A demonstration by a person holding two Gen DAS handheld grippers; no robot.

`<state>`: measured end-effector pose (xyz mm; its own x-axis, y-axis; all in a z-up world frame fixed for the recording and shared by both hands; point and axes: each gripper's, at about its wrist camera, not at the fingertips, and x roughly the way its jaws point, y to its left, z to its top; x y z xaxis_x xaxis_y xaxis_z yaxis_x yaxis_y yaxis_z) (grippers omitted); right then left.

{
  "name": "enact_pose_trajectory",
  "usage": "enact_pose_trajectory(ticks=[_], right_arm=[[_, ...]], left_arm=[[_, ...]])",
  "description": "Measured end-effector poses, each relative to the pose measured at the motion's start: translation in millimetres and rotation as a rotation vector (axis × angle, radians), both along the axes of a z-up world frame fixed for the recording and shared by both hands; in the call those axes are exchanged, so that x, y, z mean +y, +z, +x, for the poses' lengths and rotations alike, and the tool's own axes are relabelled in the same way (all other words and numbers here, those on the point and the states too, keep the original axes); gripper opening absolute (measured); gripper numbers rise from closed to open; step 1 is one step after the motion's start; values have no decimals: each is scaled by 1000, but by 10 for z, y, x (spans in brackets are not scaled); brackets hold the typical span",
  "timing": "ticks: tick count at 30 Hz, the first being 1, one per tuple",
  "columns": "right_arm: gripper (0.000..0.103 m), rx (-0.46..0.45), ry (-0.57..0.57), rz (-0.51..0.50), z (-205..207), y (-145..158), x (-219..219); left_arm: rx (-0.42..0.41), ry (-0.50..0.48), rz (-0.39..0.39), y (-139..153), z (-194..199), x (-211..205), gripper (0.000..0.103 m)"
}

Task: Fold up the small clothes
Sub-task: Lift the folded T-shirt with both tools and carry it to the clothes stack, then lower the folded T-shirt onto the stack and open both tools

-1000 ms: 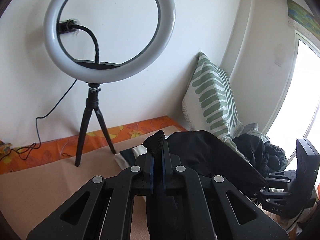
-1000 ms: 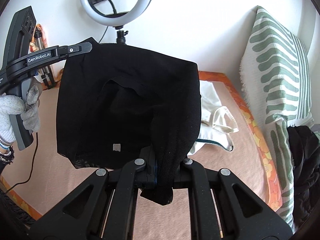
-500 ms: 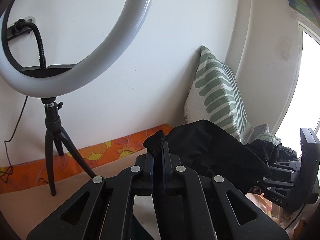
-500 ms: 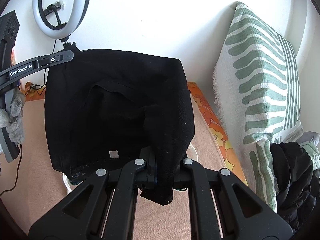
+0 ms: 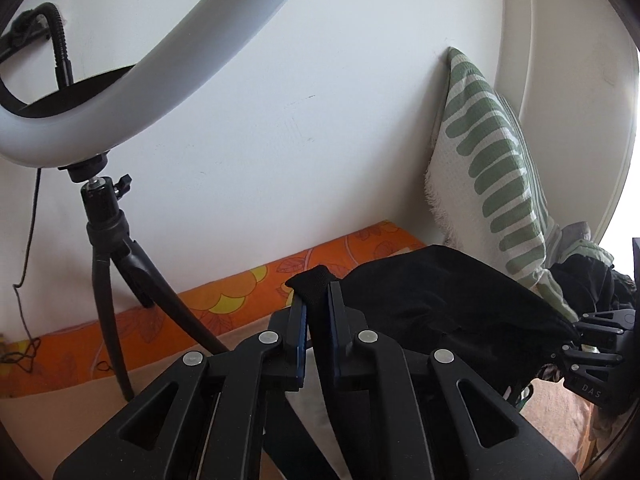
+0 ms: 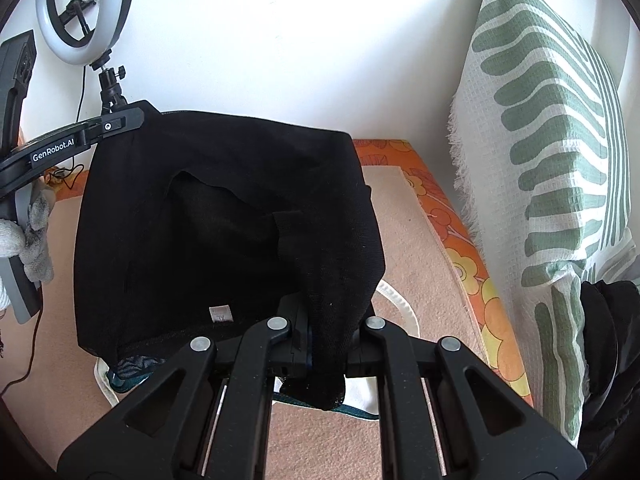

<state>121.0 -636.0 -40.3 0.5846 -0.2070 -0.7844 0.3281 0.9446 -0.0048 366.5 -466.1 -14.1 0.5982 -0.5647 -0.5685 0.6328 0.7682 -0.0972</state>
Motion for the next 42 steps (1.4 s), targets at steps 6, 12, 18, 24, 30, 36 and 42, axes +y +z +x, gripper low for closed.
enact_pose_trajectory(ticks=[6, 12, 18, 24, 30, 36, 42], right_arm=[[79, -23, -58, 11, -85, 59, -100], [79, -15, -76, 0, -109, 106, -79], [80, -28, -95, -20, -194, 202, 33], [87, -52, -120, -34, -286, 347, 113], [89, -73, -122, -47, -373, 541, 296], [90, -100, -119, -68, -499, 794, 557], [93, -138, -118, -83, -688, 1064, 846]], left_arm=[[-9, -8, -9, 78, -80, 4, 74], [1, -18, 11, 118, -170, -19, 80], [-1, -18, 22, 193, -322, 16, 81], [-13, -21, 25, 297, -492, 131, 82], [-25, -23, 6, 452, -648, 383, 82], [-40, -27, -4, 680, -835, 658, 82], [-72, -15, -37, 992, -1138, 989, 82]])
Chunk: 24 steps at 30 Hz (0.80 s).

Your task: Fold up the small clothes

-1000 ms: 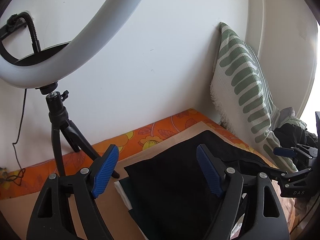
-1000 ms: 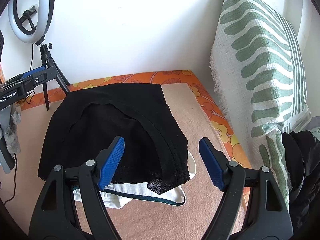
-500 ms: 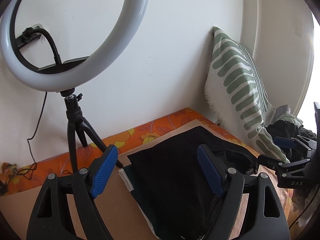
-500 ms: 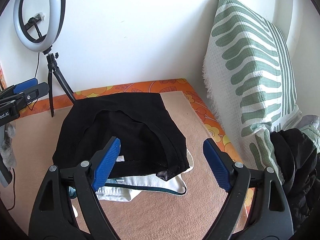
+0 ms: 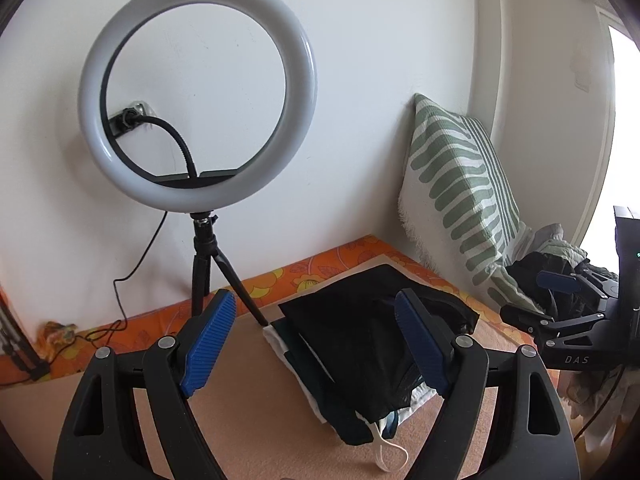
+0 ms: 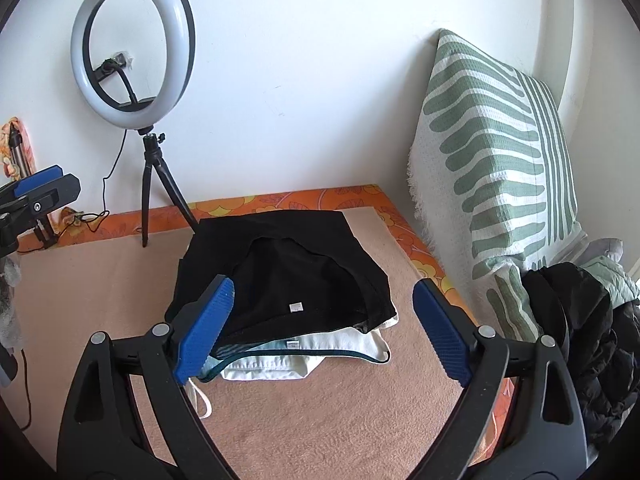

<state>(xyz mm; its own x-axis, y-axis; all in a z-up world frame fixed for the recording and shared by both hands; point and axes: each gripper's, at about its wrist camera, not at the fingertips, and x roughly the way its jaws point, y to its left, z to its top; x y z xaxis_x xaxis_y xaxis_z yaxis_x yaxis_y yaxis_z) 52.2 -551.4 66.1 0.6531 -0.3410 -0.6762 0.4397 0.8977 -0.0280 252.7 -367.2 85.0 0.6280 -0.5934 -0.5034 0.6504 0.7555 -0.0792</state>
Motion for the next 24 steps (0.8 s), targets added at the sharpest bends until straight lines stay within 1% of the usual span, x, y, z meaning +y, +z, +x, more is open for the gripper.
enact_pose_trajectory(ticks=[7, 12, 14, 18, 21, 24], right_arm=[[94, -22, 24, -12, -203, 193, 458], [94, -47, 35, -7, -390, 282, 810], [99, -64, 32, 13, -488, 298, 933], [102, -103, 28, 33, -664, 281, 1175], [103, -93, 39, 33, -752, 214, 1375], [103, -87, 43, 25, -827, 123, 1574]], left_arm=[[-24, -17, -17, 240, -489, 385, 84], [-67, -39, -19, 385, -907, 667, 84], [-77, -43, -22, 417, -1059, 782, 88], [-102, -21, -29, 412, -1335, 1055, 100], [-114, -2, -21, 353, -1486, 1249, 102], [-78, 24, 5, 228, -1601, 1420, 102]])
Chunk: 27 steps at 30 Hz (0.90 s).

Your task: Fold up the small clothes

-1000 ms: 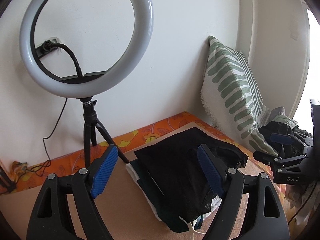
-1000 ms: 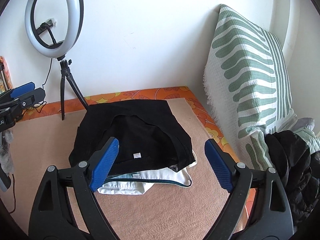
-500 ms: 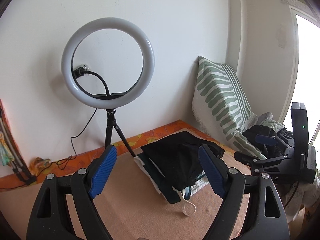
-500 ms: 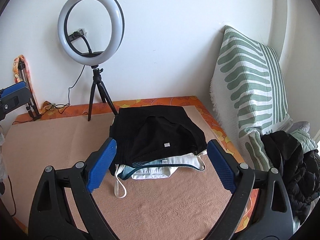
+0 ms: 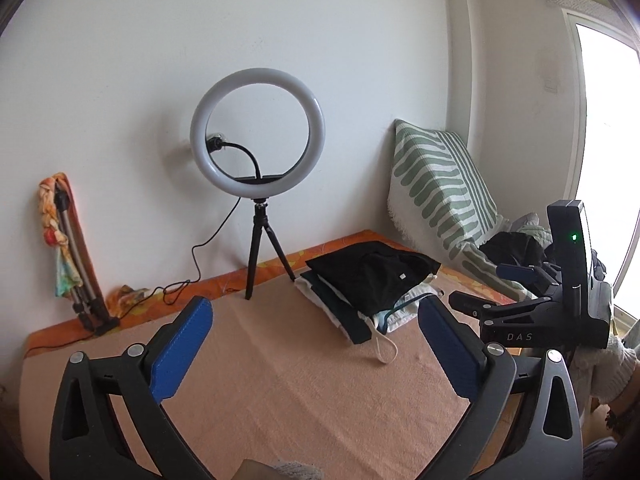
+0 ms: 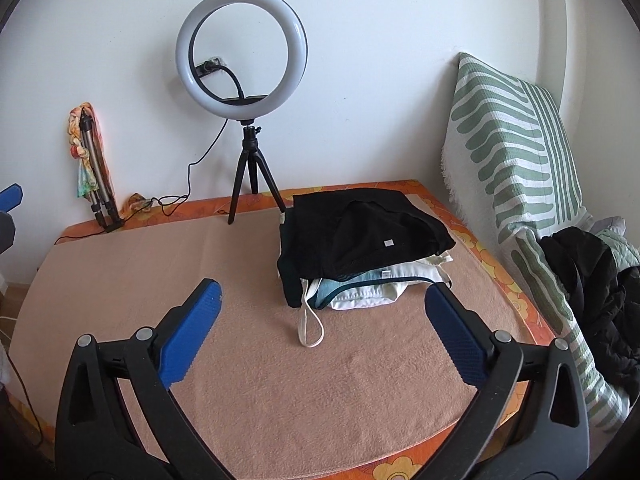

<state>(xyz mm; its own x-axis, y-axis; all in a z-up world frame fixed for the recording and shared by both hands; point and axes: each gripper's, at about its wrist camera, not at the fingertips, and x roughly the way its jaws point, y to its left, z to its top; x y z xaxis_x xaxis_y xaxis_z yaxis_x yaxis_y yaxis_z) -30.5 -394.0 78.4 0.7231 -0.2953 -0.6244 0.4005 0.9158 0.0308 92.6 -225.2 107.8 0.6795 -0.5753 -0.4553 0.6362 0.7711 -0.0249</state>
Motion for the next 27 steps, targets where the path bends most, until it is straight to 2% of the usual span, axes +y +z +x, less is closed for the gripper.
enact_pose_trajectory(ticks=[7, 11, 20, 27], right_arm=[[103, 8, -10, -59, -121, -193, 436], [103, 0, -28, -51, -181, -303, 592], [103, -37, -56, -42, -219, -450, 730], [103, -50, -58, -51, -202, -521, 764]], left_arm=[[28, 40, 48, -303, -232, 331, 102], [57, 67, 51, -450, -302, 499, 102], [90, 94, 75, -743, -353, 668, 102], [88, 93, 139, -898, -350, 711, 102]])
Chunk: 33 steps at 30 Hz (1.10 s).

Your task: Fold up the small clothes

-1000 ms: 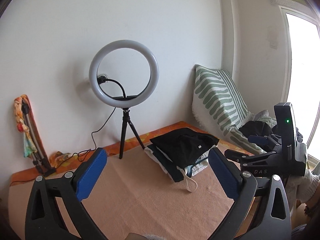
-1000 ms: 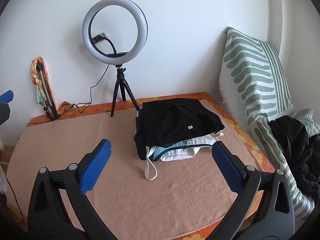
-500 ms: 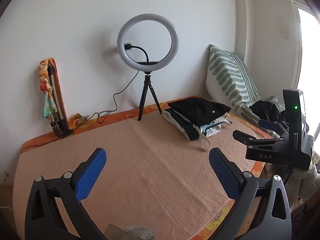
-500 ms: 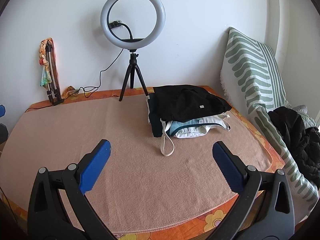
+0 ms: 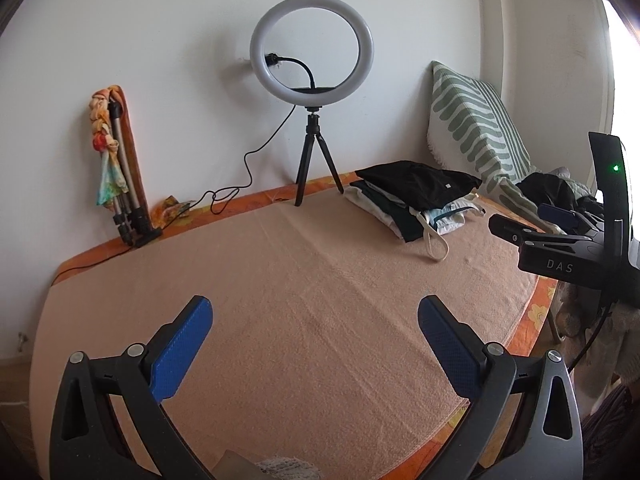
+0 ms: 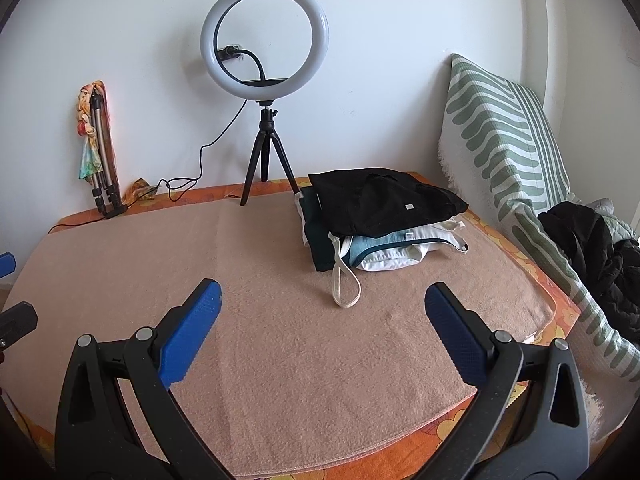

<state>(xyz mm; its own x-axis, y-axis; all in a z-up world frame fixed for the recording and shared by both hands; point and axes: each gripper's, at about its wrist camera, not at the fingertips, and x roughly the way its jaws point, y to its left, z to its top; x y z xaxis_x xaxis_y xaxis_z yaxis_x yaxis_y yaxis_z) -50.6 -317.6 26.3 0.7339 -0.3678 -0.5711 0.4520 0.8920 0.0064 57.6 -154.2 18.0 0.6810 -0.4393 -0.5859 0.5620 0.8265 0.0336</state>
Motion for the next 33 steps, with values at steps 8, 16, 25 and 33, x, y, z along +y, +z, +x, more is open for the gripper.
enact_pose_trajectory(ticks=[8, 16, 25, 33], right_arm=[[103, -6, -1, 9, 21, -5, 8], [103, -11, 4, 5, 41, 3, 13], [103, -19, -4, 4, 28, 18, 22], [103, -18, -6, 1, 27, 25, 33]], left_arm=[[7, 12, 9, -27, -6, 47, 102], [6, 12, 9, -10, -7, 85, 102], [-16, 5, 10, 23, -47, 95, 102], [-20, 3, 14, 33, -55, 86, 102]])
